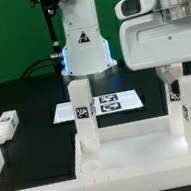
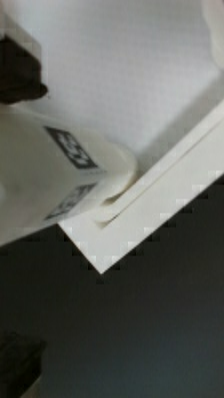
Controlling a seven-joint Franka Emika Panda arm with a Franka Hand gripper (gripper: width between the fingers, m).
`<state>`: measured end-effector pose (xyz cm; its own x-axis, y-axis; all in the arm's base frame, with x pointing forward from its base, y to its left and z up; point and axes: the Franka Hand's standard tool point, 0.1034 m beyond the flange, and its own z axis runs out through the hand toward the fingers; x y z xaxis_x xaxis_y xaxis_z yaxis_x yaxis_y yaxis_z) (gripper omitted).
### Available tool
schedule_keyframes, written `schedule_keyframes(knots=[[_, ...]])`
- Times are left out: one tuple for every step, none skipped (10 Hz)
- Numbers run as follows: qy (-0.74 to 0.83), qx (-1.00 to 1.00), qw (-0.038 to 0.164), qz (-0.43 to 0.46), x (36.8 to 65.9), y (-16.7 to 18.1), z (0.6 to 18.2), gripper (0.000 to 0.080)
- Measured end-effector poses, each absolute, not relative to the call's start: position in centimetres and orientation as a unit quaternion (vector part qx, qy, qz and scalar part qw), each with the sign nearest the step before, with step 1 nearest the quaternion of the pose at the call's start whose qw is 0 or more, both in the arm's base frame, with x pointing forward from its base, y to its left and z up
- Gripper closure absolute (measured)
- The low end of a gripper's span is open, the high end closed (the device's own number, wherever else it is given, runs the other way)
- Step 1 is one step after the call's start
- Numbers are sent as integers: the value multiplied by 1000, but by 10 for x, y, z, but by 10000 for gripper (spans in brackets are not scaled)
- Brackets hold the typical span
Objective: Assemble desk
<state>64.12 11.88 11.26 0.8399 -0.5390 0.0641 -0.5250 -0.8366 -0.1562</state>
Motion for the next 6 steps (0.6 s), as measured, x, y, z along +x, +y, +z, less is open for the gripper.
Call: schedule_keyframes(knots=[[182,-979,56,-70,642,107,108,151],[53,-995,31,-75,647,103,106,151],[49,-995,30,-76,649,104,105,151],[69,-994,31,-75,648,103,104,181],[76,-994,31,-75,648,103,104,181],[96,-992,33,-74,648,103,104,359]])
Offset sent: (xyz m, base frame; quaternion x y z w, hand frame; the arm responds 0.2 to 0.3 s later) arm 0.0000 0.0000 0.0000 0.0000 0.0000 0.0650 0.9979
